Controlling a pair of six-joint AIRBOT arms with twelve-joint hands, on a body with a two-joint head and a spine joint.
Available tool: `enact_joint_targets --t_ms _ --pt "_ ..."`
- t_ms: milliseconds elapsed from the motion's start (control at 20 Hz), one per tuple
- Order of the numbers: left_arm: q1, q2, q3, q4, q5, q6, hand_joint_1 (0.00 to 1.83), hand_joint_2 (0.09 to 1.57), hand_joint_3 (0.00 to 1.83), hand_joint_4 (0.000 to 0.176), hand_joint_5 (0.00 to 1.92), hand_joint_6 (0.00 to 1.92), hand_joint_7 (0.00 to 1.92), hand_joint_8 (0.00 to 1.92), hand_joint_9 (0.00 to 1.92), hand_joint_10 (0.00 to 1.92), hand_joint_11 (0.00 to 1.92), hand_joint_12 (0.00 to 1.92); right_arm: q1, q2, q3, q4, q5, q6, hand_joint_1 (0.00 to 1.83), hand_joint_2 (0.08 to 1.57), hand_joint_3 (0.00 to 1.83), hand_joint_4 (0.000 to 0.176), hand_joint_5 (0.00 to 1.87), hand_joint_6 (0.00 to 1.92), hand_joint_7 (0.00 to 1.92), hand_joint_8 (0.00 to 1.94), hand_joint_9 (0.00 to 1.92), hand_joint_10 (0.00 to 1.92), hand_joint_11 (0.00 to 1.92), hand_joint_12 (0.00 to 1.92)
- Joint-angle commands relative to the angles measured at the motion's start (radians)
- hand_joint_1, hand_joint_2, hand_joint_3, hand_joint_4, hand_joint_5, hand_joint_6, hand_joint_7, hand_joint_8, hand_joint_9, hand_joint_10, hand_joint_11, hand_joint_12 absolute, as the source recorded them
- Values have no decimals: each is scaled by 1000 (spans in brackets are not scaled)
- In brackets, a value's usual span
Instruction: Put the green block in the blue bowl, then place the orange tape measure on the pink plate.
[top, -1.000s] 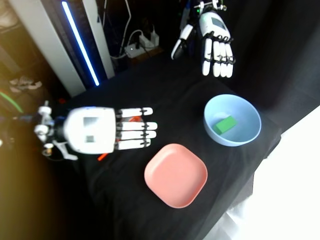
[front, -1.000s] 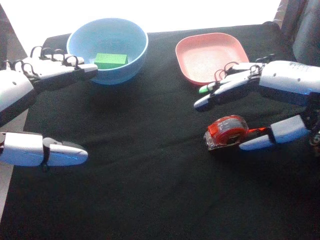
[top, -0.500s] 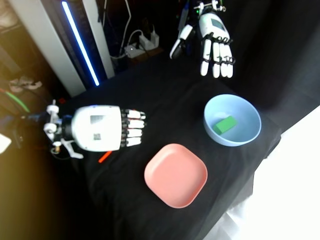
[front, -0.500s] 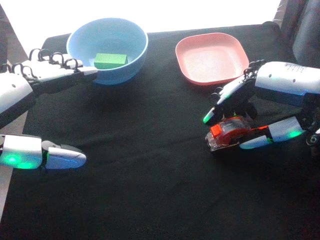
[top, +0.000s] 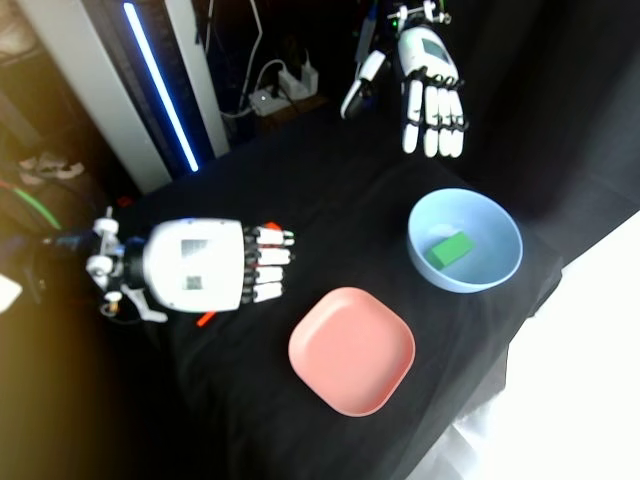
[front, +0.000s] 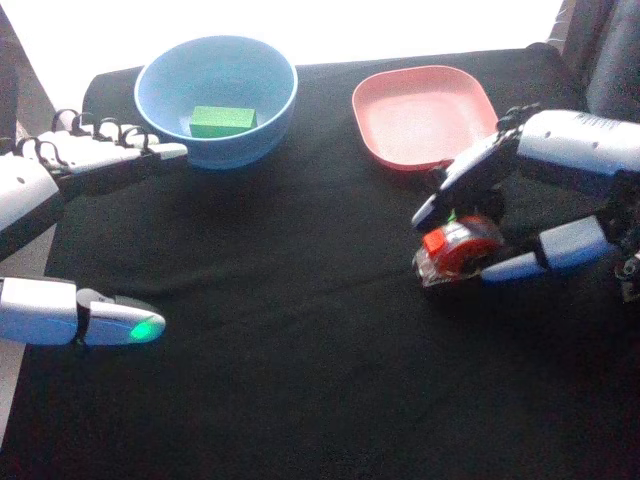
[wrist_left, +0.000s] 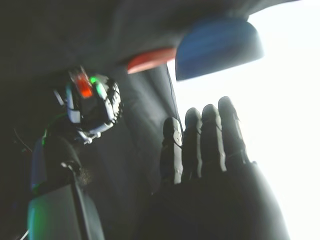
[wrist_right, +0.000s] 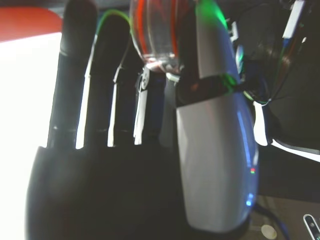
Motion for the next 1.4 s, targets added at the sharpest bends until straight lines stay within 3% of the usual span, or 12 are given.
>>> enact_joint_targets --t_ms 0,250,450,600,650,850,950,1100,1150,1200,1250,1350 --pt "1 0 1 -18 -131 -8 663 815 1 97 273 0 202 0 76 3 0 156 24 14 3 89 143 7 1385 1090 0 0 1146 443 978 1090 922 1266 821 1481" --pt "40 -2 -2 -33 -160 -37 671 831 0 51 297 0 215 1 133 10 4 208 116 3 63 152 161 -4 1265 1120 0 0 1186 403 852 1415 738 1476 617 1676" --pt "51 -7 -5 -41 -166 -39 681 834 1 12 310 1 215 0 156 2 0 378 209 -71 158 155 59 -53 1397 1059 0 0 1047 857 1123 644 1030 1127 926 1249" --pt "51 -12 -4 -41 -156 -39 711 853 5 57 295 1 228 2 168 3 0 610 240 -155 266 147 -65 -59 1403 1035 0 0 1180 670 1105 728 1057 963 791 1213" --pt "51 -13 -4 -41 -154 -39 740 866 8 60 291 0 231 2 171 3 0 652 253 -185 304 131 -118 -59 1402 1007 0 0 1263 564 1290 539 1024 854 200 1220" --pt "51 -20 -1 -41 -154 -42 769 872 3 56 282 0 219 2 178 2 0 584 269 -253 384 76 -251 -59 1489 1022 2 0 1346 162 1148 732 1114 926 767 1308" --pt "51 -21 -1 -41 -155 -45 768 863 0 59 274 0 214 1 182 2 11 605 269 -272 406 63 -285 -59 1507 1036 0 0 1153 583 1170 591 1141 864 772 1354" --pt "51 -22 -1 -41 -156 -48 759 859 0 46 274 0 215 0 179 0 0 655 269 -278 409 49 -297 -59 1137 888 0 0 543 29 637 318 583 967 488 1522" --pt "51 -22 -1 -41 -157 -49 755 862 0 49 276 0 217 1 179 0 0 638 269 -278 407 47 -296 -59 973 847 0 93 282 5 313 79 267 417 97 1238" --pt "52 -22 -1 -41 -157 -50 755 862 0 49 276 0 217 1 179 0 0 638 269 -278 406 44 -296 -59 973 847 0 93 282 5 313 79 267 417 97 1238" --pt "52 -23 -1 -41 -158 -50 766 874 4 42 273 0 217 0 174 1 0 605 269 -278 406 44 -296 -59 843 806 0 167 70 0 98 3 143 69 3 816" --pt "52 -23 -1 -41 -166 -50 757 877 3 45 269 0 215 0 172 1 0 583 269 -277 395 46 -285 -58 749 806 2 176 2 0 6 1 9 6 0 244"
